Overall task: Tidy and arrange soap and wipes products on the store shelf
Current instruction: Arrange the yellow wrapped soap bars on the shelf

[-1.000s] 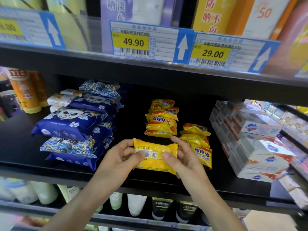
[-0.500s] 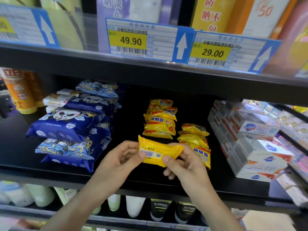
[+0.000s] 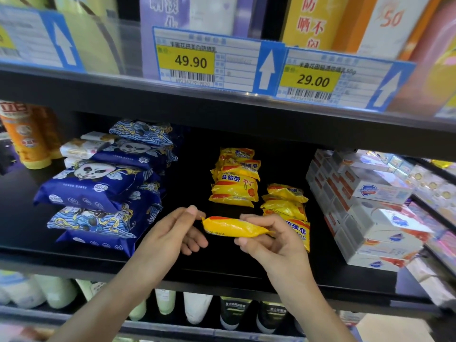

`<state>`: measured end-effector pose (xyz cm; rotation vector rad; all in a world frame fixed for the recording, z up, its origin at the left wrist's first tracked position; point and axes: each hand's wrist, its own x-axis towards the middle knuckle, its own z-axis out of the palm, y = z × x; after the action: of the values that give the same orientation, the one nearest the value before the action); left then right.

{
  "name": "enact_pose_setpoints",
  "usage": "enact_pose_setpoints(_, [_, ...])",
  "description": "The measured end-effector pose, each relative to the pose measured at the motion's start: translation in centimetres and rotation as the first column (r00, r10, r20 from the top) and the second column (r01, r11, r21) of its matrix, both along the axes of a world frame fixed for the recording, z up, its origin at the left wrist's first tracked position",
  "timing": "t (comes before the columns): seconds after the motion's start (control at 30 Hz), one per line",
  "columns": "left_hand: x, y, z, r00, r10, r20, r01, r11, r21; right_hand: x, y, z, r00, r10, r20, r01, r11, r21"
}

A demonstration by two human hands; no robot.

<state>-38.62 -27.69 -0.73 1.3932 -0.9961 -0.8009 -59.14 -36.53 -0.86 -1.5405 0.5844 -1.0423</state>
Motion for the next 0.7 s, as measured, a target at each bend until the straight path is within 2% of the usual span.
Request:
enact_pose_setpoints(0.2, [-0.5,0.1,0.3,1.000,-0.018,0.024,0.017,0.999,0.043,0.0,0.2,0.1,1.000,0.023,0.008,-0.022,0.998,-0.056])
enact_pose_setpoints(0.43, [-0.7,0.8,1.1,0.999,-0.017,-0.037,0.020,0.996,0.087,-0.1,0.3,-0.2,0.997,0.077,0.001,-0.077,0.995,-0.070])
enact_pose_setpoints(0.6, [-0.9,0.9,1.6,0.999,0.012,-0.048,-0.007,0.994,0.111,0.1,0.7,-0.4,0.989,0.057,-0.135,-0.081,0.981,-0.179])
enact_pose_setpoints(0.7, [-0.9,0.9,1.7,0.998,0.020,-0.058,-0.015,0.995,0.096,0.0,0.7,-0.2,0.959,-0.035,-0.282,-0.058,0.947,-0.315])
